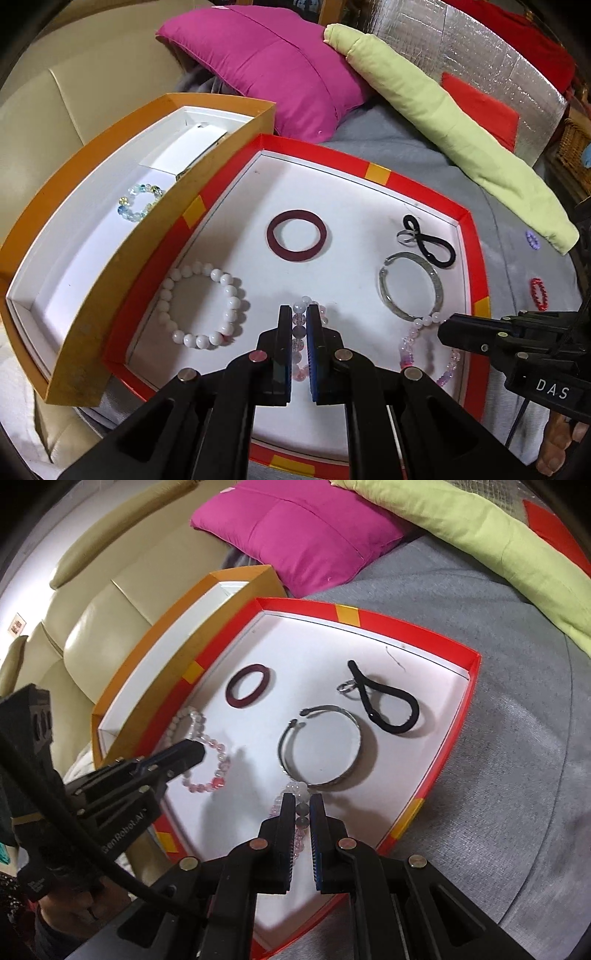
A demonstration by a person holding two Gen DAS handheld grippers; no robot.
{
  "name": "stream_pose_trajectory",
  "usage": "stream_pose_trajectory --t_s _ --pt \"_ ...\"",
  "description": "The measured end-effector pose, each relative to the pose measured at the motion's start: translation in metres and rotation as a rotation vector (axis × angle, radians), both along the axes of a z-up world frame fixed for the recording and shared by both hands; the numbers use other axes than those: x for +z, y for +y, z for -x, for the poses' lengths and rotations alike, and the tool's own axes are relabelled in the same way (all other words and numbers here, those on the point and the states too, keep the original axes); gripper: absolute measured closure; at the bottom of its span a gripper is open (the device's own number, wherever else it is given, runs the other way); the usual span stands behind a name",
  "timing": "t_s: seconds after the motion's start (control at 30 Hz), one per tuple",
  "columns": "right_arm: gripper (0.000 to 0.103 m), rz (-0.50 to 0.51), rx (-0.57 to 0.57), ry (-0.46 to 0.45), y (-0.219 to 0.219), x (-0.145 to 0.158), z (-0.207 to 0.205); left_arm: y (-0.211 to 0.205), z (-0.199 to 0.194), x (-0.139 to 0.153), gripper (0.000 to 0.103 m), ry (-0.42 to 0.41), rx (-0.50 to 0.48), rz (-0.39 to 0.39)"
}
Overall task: Organize jewelry
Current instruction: 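Lower both bracelets into the box and open both tools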
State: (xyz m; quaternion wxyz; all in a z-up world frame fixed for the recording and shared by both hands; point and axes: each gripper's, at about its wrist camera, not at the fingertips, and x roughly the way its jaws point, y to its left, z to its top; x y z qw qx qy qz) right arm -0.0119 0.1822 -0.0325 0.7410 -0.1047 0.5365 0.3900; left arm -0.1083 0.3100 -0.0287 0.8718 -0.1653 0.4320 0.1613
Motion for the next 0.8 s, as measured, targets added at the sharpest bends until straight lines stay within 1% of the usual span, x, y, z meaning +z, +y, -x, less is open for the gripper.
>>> stream_pose_trajectory --t_s 0.2,0.37,0.8 --pt "0.095 0.027 0.009 -0.015 0.0032 -0.0047 0.0006 0.0049 -0.0035 -0.0030 0.096 0.012 0.019 -0.011" --pt "0.095 0.037 0.011 -0.023 0.0066 -0.0057 0.0004 0.0056 -0.0063 -0.0053 0.096 0.017 0.026 -0.026" --pt "0.095 0.052 0.014 -0.030 0.0077 -0.0078 -0.0012 0.0077 -0.0089 -0.0062 0.096 0.020 0.032 -0.035"
